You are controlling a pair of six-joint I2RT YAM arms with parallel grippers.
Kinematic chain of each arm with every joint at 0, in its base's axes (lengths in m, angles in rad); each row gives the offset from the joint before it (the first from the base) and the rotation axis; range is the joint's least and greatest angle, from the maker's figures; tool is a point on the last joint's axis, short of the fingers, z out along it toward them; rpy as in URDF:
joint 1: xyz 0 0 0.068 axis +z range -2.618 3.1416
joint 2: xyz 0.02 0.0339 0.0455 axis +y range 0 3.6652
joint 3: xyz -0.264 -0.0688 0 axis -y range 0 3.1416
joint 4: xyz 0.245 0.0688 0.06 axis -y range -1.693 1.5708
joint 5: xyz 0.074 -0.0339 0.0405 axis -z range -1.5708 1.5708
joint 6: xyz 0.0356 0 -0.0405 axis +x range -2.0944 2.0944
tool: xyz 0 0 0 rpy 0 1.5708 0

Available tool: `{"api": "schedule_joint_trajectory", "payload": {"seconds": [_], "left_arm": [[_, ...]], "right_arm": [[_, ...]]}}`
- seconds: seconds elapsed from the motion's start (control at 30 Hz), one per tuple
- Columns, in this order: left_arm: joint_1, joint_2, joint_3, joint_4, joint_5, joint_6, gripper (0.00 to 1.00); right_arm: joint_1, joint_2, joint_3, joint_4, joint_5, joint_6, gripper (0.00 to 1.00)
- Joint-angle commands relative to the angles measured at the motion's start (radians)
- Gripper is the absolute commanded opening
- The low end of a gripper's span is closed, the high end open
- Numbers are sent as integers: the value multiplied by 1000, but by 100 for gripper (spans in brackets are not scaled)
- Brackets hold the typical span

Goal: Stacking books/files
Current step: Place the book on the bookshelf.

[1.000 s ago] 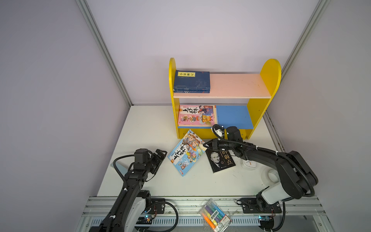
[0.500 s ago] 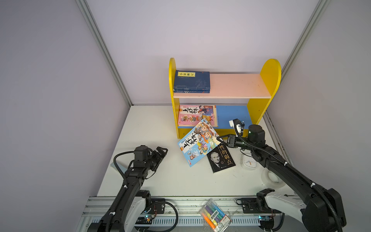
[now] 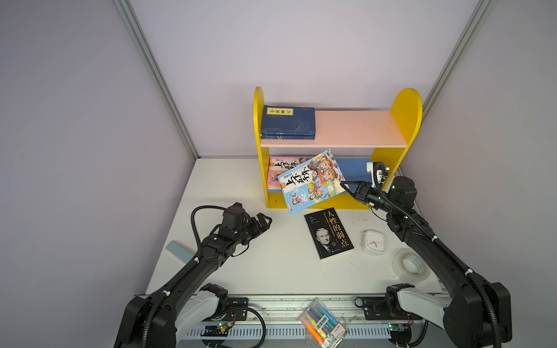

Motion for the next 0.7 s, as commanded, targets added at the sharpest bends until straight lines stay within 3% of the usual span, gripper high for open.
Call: {"api": "schedule_joint_trajectory", "payload": {"seconds": [0.0,0.4,0.67], "left_arm": [[-27,44,23,76,-31,14,98],[-48,158,73,141,-25,24,98],[-48,191,64,185,-22,27,98]], "right_arm": [[-2,49,10,178,95,54,0],[16,177,4,255,276,57,0],[107,253,86,141,370,-30,0]]}}
